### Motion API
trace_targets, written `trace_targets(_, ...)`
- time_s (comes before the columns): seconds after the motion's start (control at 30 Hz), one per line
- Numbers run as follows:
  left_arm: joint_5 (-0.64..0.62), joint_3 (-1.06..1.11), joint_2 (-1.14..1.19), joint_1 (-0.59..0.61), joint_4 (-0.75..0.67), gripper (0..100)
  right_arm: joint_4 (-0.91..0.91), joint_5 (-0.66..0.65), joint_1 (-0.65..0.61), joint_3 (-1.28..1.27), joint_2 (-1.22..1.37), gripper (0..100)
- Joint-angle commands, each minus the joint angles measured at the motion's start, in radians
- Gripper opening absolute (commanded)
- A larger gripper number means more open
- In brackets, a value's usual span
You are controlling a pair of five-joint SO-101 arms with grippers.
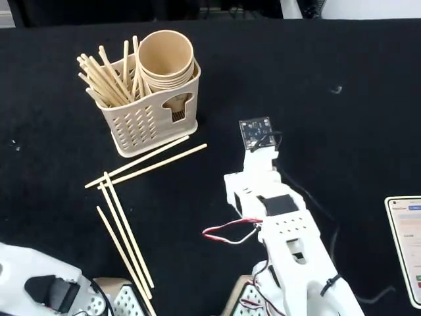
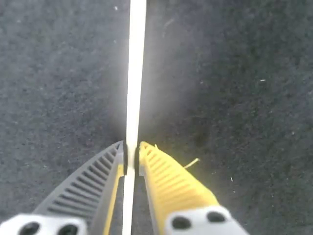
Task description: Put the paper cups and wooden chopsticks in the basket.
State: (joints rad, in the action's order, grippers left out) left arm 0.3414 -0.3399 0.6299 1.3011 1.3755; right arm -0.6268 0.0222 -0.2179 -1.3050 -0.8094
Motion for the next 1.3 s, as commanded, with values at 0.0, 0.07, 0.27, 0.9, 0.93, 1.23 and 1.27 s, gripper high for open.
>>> trace_targets(0.0, -0.012, -0.093, -0.083, -0.002, 0.071, 3, 0.017, 0.008, -0.014, 0.005, -0.035, 21.5)
trace_targets(0.07, -0.015, -0.145, -0.158, -0.01, 0.157, 3, 0.017, 0.008, -0.014, 0.005, -0.035, 21.5)
trace_targets(0.27, -0.092, -0.3, -0.423, -0.102, 0.288, 3, 0.017, 0.008, -0.014, 0.005, -0.035, 21.5)
trace_targets(0.9, -0.72, -0.567, -0.766, -1.044, -0.049, 3, 0.017, 0.008, -0.011, 0.004, -0.035, 21.5)
trace_targets(0.93, -0.727, -0.55, -0.752, -1.078, -0.069, 3, 0.017, 0.008, -0.011, 0.004, -0.035, 21.5)
trace_targets(1.23, -0.723, -0.435, -0.72, -1.254, -0.203, 3, 0.017, 0.008, -0.011, 0.004, -0.038, 21.5)
trace_targets(1.27, -0.723, -0.421, -0.729, -1.268, -0.204, 3, 0.017, 0.008, -0.011, 0.004, -0.038, 21.5)
